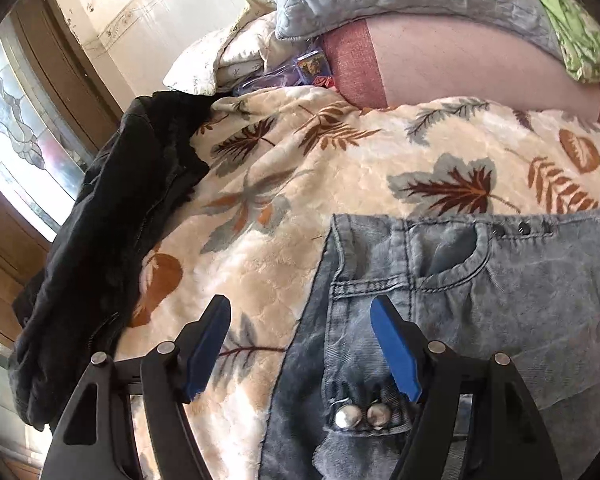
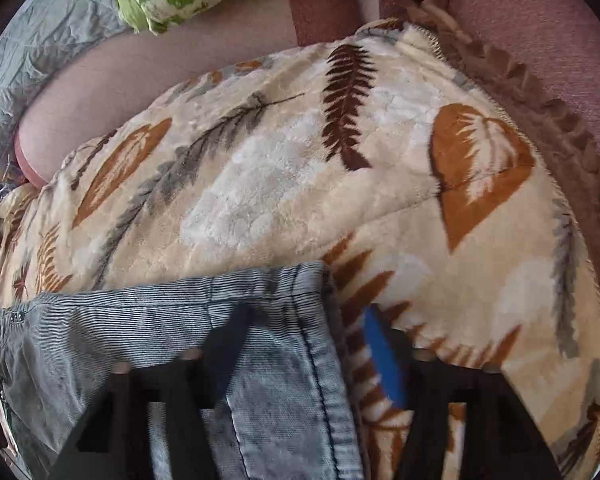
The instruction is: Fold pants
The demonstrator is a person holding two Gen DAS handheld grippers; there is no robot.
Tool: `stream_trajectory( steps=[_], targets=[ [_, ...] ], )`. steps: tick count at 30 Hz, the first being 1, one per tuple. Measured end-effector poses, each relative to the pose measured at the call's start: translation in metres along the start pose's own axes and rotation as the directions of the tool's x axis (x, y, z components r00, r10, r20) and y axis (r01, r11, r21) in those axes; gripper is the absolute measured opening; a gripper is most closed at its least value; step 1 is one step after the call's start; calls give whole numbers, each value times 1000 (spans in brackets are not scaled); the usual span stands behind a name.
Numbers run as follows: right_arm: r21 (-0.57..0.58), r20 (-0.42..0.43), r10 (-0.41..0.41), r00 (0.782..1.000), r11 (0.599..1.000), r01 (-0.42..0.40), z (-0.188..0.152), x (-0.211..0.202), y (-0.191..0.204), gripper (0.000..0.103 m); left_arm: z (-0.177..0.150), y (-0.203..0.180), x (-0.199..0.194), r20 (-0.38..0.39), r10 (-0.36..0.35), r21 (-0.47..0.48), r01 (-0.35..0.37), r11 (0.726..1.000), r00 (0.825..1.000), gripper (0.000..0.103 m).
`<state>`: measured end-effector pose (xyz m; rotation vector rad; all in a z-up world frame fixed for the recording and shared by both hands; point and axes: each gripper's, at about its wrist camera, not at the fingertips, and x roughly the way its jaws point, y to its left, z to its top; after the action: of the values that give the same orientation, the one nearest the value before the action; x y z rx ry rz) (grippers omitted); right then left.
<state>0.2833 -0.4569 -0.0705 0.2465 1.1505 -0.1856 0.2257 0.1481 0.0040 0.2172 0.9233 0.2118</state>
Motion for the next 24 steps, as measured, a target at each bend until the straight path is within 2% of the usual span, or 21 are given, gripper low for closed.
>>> stream_trajectory(
  steps=[1,3,4,5,6,8,9,10,11,14,17,19,21,24],
  targets=[
    [-42,30,-33,999,999,34,1,-4,8,20,4,-6,3,-1,-38,-2,38,999,999,73],
    [-108,119,-131,984,984,144,4,-16,22,18,6,-21,16,-31,-62,17,63,998,998,73],
    [-127,133,-167,977,975,184,5,-15,27,18,5,-32,30,-69,-36,54,39,998,997,73],
    [-131,101,-186,977,971,198,7,-4,29,19,1,-45,51,-129,32,114,-17,993,991,73],
    [-151,56,-214,975,964,220,7,9,29,25,-4,-52,72,-192,80,149,-51,988,978,75],
    [-156,84,-224,971,959,235,7,6,28,36,-4,-50,75,-162,83,101,-67,993,983,77],
    [-119,84,-205,975,970,214,6,-6,22,46,-1,-47,69,-169,67,81,-54,995,983,77],
    [-71,89,-153,984,985,159,1,-23,10,63,1,-43,58,-151,40,64,-30,998,988,77],
    [-34,105,-102,989,994,107,-6,-42,-2,70,1,-37,44,-112,25,56,-19,998,993,77],
    [57,76,38,996,997,-42,-44,-93,-38,72,-13,-18,0,-30,6,68,-4,998,1000,78],
    [119,-21,151,988,982,-147,-103,-126,-74,73,-48,12,-23,-47,-19,74,22,997,999,79],
    [170,-82,230,970,962,-214,-149,-135,-96,73,-78,30,-27,-101,-32,66,39,997,994,79],
    [218,-171,292,941,942,-253,-193,-137,-107,73,-109,45,-29,-148,-49,69,60,996,988,79],
    [272,-218,368,904,912,-306,-242,-137,-111,73,-143,57,-26,-208,-58,60,71,996,976,79]
  ],
)
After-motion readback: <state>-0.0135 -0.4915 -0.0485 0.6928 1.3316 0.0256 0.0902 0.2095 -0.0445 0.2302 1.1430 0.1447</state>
